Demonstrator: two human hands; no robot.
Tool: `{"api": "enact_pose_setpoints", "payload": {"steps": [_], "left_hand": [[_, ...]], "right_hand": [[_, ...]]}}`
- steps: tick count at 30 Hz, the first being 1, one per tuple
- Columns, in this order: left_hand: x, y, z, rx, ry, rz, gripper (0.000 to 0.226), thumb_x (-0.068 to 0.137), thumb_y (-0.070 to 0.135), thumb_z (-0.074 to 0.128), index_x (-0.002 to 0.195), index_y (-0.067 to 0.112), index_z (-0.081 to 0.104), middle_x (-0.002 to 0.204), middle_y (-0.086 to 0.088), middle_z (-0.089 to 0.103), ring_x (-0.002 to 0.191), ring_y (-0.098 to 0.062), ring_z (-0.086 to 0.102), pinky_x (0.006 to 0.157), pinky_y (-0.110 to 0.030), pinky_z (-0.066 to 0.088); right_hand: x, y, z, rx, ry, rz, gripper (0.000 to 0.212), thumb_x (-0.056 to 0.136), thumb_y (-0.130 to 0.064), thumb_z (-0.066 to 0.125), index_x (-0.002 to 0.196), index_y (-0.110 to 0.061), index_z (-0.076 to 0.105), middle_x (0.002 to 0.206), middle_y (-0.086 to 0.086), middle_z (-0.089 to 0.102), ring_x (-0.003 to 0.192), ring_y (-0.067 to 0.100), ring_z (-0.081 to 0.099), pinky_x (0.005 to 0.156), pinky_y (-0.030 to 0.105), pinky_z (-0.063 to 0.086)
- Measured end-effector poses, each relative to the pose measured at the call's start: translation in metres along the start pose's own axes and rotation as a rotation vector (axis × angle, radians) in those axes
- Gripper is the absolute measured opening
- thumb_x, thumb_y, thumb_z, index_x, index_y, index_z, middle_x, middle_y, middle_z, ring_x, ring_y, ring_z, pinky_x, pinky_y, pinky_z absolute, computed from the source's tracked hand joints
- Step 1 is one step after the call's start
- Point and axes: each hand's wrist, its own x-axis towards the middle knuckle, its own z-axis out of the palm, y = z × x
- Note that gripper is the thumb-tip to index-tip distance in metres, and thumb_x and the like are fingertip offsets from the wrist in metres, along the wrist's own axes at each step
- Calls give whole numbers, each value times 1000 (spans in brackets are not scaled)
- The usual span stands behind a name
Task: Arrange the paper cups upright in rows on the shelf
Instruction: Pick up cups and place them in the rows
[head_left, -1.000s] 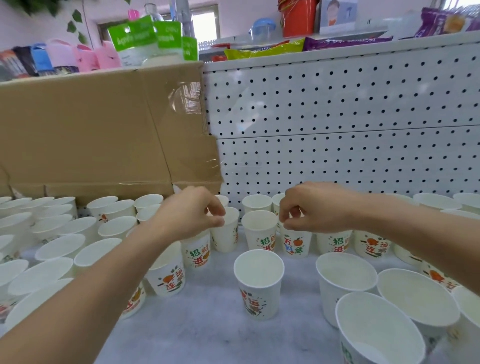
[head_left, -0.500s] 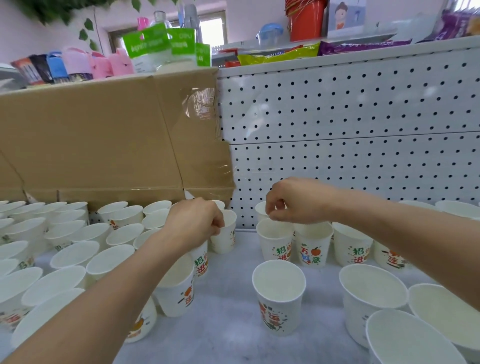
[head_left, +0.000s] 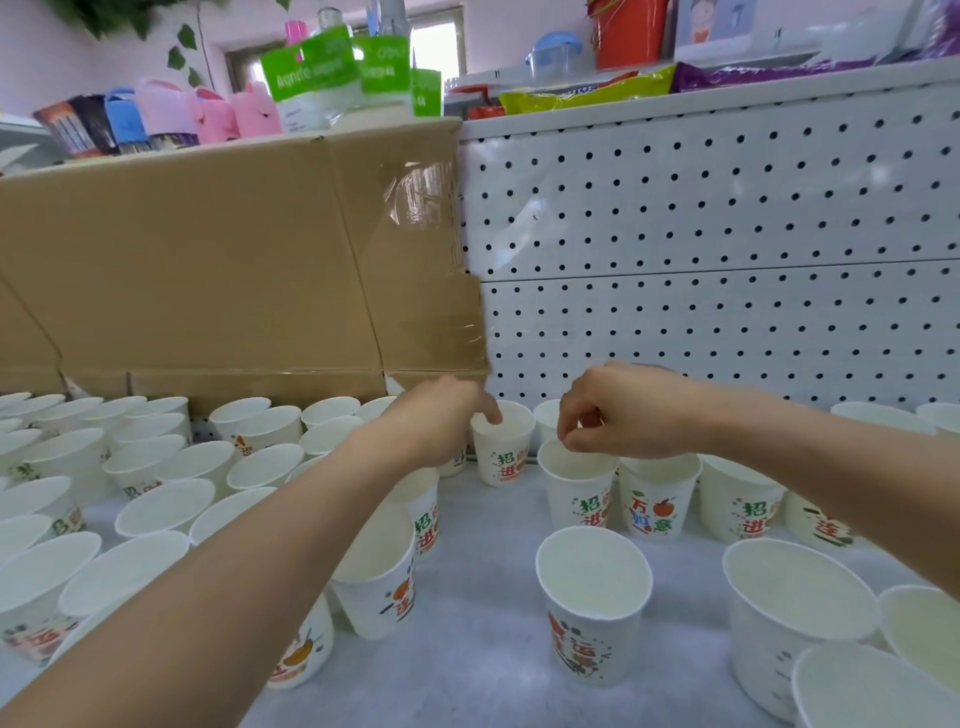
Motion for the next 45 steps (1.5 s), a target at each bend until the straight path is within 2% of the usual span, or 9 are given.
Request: {"api": "enact_pose_setpoints", "payload": {"steps": [4, 8, 15, 21, 26, 29, 36, 42, 45], "left_hand": [[-2, 2, 1, -141, 23, 16, 36, 90, 16, 56, 121, 32, 63, 133, 4, 58, 118, -19, 54, 91, -39, 49], [1, 6, 3, -177, 38, 26, 19, 88, 32, 67, 107, 32, 72, 115, 12, 68, 100, -13, 61, 80, -33, 52], [-10, 10, -4, -109, 134, 1, 29, 92, 33, 62, 121, 33, 64, 125, 9, 63, 111, -15, 57, 84, -33, 49], [-87, 45, -17, -639, 166, 203, 22, 89, 43, 60, 102, 32, 74, 96, 25, 68, 94, 9, 57, 80, -12, 42], [-106, 64, -13, -566, 143, 317, 35, 84, 64, 54, 107, 42, 68, 109, 26, 64, 109, 6, 52, 93, -26, 45], [-102, 76, -12, -515, 180, 372, 39, 83, 66, 52, 111, 42, 66, 110, 28, 61, 109, 6, 51, 90, -30, 48], [-94, 128, -21, -637, 311, 424, 36, 82, 59, 54, 108, 39, 68, 109, 24, 62, 107, 6, 53, 94, -25, 44], [-92, 184, -34, -606, 158, 546, 28, 88, 50, 56, 104, 35, 72, 102, 24, 65, 102, 4, 56, 90, -29, 47], [-89, 204, -39, -651, 55, 549, 25, 85, 49, 62, 96, 32, 75, 94, 21, 70, 93, 6, 61, 83, -23, 49]], "right_hand": [[-10, 0, -1, 38, -6, -20, 14, 91, -37, 59, 97, -32, 71, 92, -12, 61, 85, 8, 56, 77, 36, 52], [-18, -4, -3, 67, 7, -35, 14, 91, -41, 58, 97, -35, 69, 97, -15, 55, 91, 6, 52, 82, 34, 49], [-37, 1, -11, 70, 62, -3, 15, 91, -41, 59, 102, -37, 68, 107, -16, 57, 98, 3, 52, 87, 33, 48], [-80, 3, -22, 156, 0, -14, 20, 87, -49, 58, 104, -45, 67, 113, -27, 57, 103, -8, 50, 93, 28, 43], [-115, -3, -31, 172, -56, 18, 38, 80, -64, 48, 112, -49, 63, 120, -31, 55, 111, -6, 51, 101, 35, 42], [-142, 2, -42, 217, 8, 64, 49, 71, -71, 43, 112, -51, 62, 119, -29, 57, 111, -8, 52, 101, 36, 44], [-214, 30, -67, 260, 140, 223, 25, 79, -49, 59, 102, -44, 69, 98, -24, 69, 92, -7, 63, 90, 34, 53], [-252, 44, -59, 213, 67, 257, 8, 80, -44, 68, 87, -42, 72, 88, -29, 66, 86, -11, 58, 73, 14, 45], [-252, 45, -45, 163, 43, 227, 17, 78, -53, 65, 86, -40, 72, 86, -24, 66, 86, -7, 58, 70, 19, 45]]}}
